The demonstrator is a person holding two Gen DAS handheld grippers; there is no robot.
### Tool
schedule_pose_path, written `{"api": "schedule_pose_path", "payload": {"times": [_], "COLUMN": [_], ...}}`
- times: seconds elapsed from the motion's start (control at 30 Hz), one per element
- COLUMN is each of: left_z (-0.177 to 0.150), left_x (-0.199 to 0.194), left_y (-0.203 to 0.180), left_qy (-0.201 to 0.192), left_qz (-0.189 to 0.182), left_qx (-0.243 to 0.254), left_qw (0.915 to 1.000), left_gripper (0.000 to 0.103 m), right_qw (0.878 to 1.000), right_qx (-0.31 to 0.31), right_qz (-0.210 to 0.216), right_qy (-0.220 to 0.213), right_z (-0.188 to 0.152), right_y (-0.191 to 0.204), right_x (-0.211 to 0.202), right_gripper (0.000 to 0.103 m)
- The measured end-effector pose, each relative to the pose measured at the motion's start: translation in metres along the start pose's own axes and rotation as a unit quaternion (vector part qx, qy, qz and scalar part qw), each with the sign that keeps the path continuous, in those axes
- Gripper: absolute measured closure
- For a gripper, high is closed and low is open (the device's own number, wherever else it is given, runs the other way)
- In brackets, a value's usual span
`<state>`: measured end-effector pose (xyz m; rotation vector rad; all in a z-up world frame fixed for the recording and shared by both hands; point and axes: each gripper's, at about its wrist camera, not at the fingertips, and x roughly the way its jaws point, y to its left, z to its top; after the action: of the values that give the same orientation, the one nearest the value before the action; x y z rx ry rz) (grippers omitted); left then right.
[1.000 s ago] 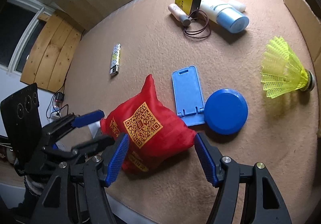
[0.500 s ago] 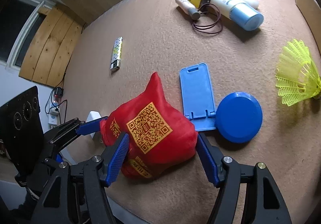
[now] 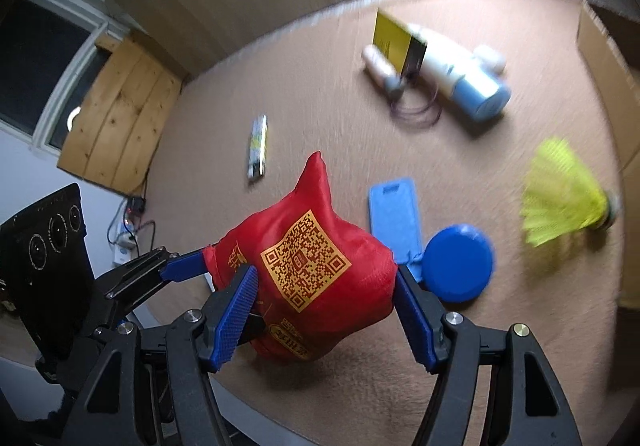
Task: Organize objects
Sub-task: 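Carry the red bag with the left tool into the box and release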
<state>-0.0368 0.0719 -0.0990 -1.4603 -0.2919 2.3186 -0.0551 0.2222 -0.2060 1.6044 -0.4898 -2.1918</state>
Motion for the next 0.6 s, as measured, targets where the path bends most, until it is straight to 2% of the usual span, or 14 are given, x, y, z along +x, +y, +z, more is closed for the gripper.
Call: {"api": "schedule_pose_path", "payload": {"times": [0.3,0.6], "left_z": [0.059,0.118], "left_x": [0.005,0.052], "left_y": [-0.063,-0.154], "left_qy": [-0.041,-0.063], "left_qz": [-0.029,-0.056], "left_qx": [0.046,0.099], "left_qw": [0.9977,0.9914], "left_gripper": [0.028,0.028], "right_qw": [0.997,0.988], "right_qx": [0.008,0.043], "right_qz": [-0.029,-0.072], "right_qy": [-0.072,-0.128], "right_z": [0.029,0.061], "right_y": [-0.031,-0.098], "right_x": [-0.082,-0.156], "right_gripper": [0.037,0.037]}}
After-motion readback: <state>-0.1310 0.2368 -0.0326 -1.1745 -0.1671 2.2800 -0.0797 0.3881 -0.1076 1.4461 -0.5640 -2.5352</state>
